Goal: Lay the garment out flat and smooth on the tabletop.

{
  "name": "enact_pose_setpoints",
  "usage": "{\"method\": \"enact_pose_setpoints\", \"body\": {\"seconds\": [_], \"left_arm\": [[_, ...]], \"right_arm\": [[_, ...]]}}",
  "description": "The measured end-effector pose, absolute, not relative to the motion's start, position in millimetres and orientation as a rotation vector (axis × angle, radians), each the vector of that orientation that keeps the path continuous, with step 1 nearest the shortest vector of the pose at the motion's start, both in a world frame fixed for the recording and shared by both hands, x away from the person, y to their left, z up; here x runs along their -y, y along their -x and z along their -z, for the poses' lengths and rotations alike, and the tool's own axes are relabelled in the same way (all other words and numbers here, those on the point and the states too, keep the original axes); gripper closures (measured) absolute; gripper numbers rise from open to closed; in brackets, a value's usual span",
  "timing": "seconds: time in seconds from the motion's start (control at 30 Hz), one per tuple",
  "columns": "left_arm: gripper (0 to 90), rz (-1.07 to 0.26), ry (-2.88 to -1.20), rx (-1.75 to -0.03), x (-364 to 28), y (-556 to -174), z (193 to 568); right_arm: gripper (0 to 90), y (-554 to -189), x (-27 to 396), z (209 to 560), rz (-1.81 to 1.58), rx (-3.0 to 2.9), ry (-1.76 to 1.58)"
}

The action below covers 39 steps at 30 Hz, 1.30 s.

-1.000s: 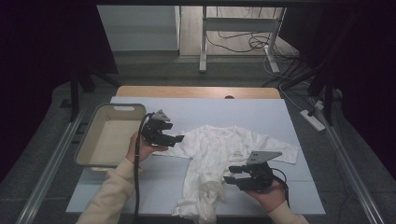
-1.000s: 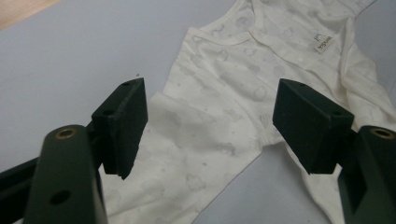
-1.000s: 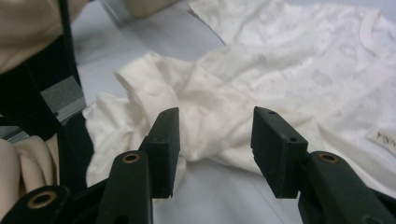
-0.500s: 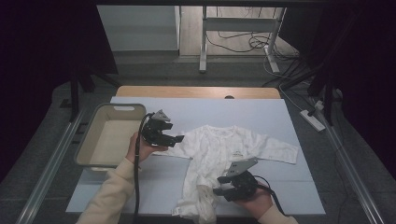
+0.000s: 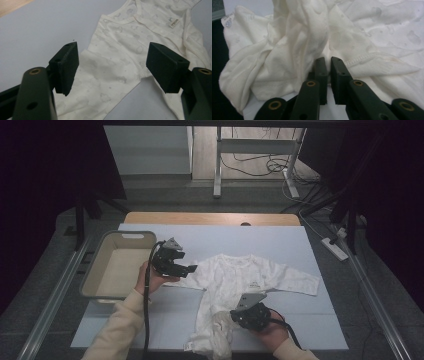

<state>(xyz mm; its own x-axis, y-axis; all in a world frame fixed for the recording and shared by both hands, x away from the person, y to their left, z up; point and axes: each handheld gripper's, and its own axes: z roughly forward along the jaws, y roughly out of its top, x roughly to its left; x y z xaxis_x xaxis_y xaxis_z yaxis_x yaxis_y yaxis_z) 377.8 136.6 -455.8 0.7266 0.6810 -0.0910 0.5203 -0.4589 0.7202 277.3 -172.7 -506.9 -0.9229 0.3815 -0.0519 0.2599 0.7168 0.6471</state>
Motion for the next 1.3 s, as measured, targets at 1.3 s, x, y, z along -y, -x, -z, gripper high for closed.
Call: {"method": "enact_pose_setpoints", "body": {"seconds": [1.3], "left_arm": [[26.9,-0.264,-2.176,-0.911,-136,-379,459]], "right_arm": [[86.8,-229,277,494,-1.007,-2.691,-0.782]]}}
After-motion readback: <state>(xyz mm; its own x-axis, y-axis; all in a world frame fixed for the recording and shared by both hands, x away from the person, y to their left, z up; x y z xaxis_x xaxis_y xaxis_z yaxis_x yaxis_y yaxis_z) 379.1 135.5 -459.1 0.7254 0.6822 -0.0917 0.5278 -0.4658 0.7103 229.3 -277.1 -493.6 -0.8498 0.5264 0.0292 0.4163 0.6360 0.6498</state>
